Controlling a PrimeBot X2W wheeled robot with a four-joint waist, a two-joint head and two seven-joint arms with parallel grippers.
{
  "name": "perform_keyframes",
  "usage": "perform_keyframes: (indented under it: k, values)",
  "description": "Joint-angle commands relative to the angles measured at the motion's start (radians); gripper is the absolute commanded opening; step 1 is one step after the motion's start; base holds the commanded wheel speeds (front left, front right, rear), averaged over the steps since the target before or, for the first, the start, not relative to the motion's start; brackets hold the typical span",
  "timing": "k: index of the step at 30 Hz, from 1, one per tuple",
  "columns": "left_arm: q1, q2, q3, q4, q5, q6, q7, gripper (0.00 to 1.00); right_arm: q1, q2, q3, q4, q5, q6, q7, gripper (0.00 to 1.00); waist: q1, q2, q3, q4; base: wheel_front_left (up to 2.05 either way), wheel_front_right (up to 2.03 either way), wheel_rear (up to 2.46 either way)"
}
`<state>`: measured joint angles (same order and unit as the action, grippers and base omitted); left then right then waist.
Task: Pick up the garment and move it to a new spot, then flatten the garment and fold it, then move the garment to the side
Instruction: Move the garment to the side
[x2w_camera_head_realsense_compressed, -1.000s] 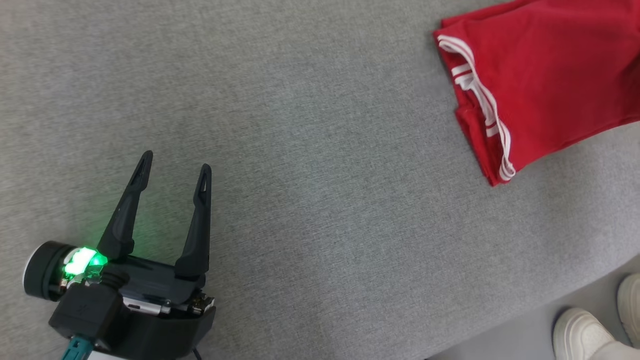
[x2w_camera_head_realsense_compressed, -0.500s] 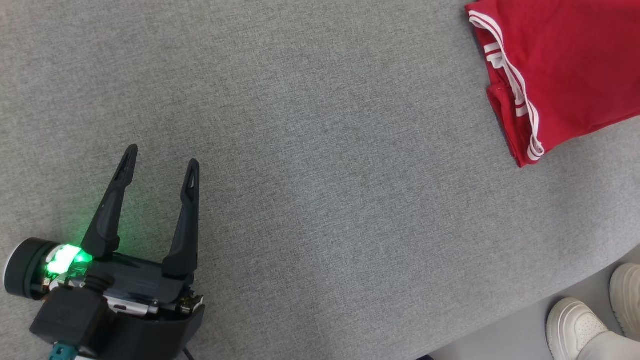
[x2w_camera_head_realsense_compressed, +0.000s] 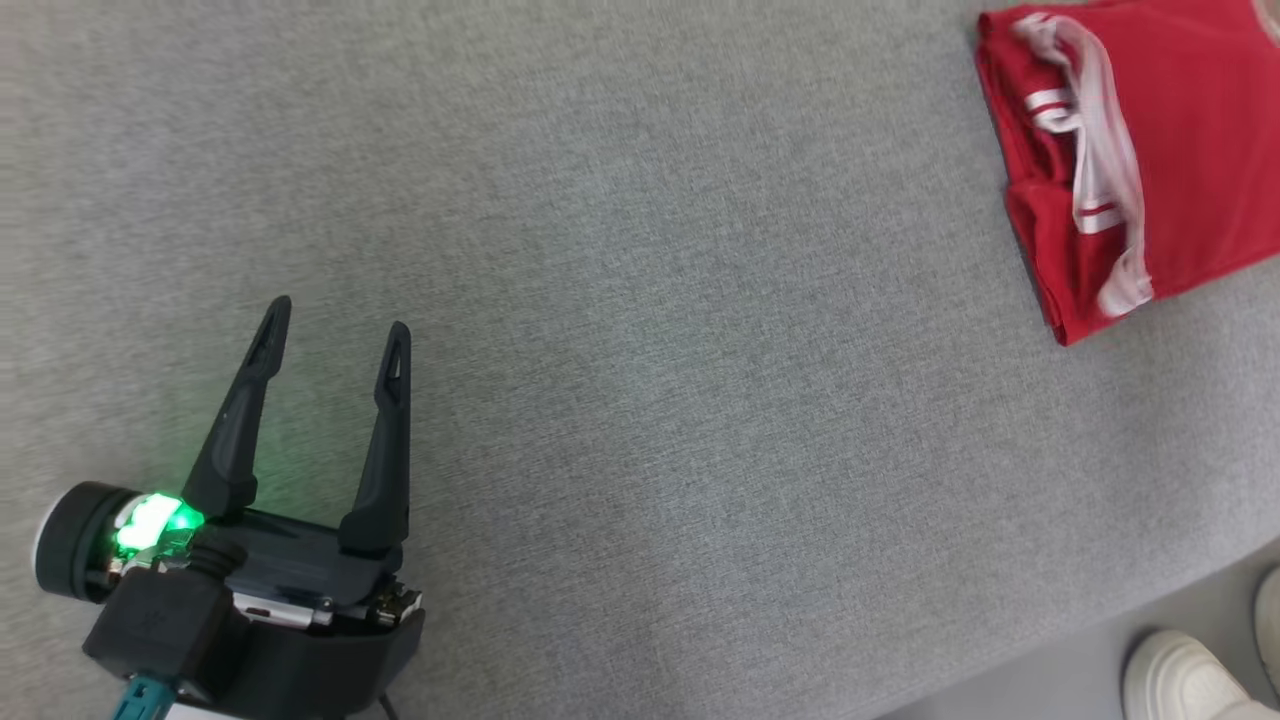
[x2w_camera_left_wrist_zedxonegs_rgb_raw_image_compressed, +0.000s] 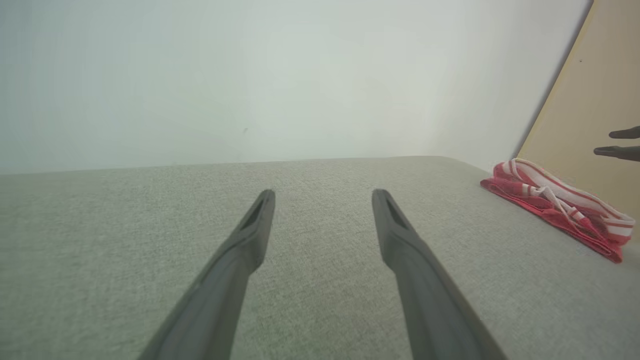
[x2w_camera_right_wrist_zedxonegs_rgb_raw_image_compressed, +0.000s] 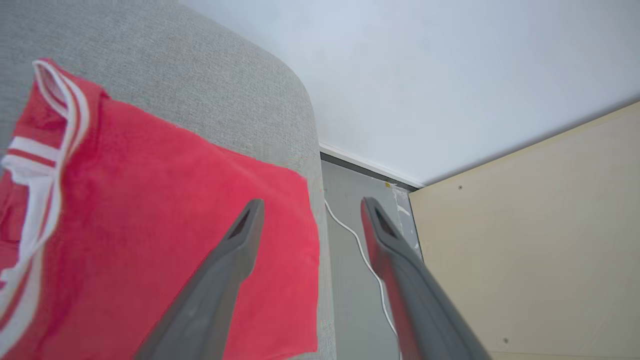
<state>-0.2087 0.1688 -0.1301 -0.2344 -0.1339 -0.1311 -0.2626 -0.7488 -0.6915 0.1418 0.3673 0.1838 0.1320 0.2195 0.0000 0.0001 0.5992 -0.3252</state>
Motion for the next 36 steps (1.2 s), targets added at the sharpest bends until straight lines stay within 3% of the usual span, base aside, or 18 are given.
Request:
perform_keyframes:
  k: [1,9,26,36]
  values:
    - [0.009,-0.009,0.002,0.005,-0.014,0.001,-0.003,1.0,0.021,0.01,-0.005,-0.008,0.002,-0.002,-0.01,1.0,0.0,-0.0001,-0.032,0.026,0.0,0.0,0.0]
    - [0.067,-0.055,0.031,0.049,-0.024,0.001,-0.003,1.0,0.108,0.048,-0.02,-0.045,0.023,-0.002,-0.077,1.0,0.0,-0.0001,-0.164,0.108,0.0,0.0,0.0]
    - [0.276,-0.113,0.153,0.226,-0.022,0.005,-0.003,1.0,0.583,0.273,-0.052,-0.247,0.118,-0.002,-0.262,1.0,0.0,-0.0001,-0.523,0.283,0.0,0.0,0.0]
    - [0.347,-0.118,0.165,0.328,-0.002,0.009,-0.003,1.0,0.785,0.407,-0.032,-0.216,0.146,-0.002,-0.363,1.0,0.0,-0.0001,-0.624,0.327,0.0,0.0,0.0]
